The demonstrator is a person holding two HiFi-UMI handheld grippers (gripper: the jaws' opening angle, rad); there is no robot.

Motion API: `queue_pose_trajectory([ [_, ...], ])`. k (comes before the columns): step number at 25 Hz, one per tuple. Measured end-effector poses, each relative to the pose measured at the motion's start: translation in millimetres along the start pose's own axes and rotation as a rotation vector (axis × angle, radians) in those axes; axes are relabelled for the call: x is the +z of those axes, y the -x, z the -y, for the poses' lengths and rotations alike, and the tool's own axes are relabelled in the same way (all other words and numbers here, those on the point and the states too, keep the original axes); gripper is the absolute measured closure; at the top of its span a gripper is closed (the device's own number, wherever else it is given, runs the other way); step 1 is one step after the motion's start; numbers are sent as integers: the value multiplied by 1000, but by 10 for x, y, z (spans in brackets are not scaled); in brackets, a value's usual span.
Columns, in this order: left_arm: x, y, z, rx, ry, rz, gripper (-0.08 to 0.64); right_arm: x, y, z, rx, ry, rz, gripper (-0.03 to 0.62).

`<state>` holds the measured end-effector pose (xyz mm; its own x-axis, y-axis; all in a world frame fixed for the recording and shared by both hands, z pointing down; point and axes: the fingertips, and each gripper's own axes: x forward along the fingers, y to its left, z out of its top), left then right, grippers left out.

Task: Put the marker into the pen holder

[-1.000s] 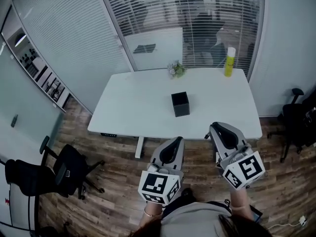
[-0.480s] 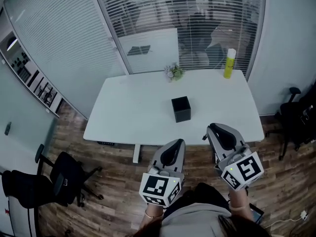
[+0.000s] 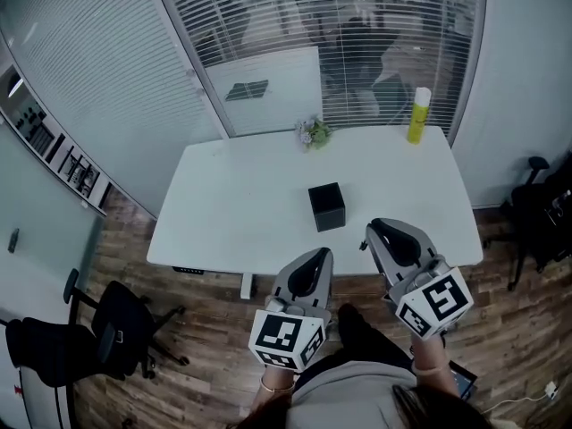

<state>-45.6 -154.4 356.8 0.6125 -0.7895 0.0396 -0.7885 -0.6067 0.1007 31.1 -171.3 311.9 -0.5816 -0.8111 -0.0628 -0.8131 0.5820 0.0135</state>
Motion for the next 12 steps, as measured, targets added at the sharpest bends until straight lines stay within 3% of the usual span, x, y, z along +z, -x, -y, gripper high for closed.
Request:
queue_pose_trajectory([
  [12, 10, -444, -392, 30, 9, -3, 540, -93, -570, 243, 78, -2, -8, 537],
])
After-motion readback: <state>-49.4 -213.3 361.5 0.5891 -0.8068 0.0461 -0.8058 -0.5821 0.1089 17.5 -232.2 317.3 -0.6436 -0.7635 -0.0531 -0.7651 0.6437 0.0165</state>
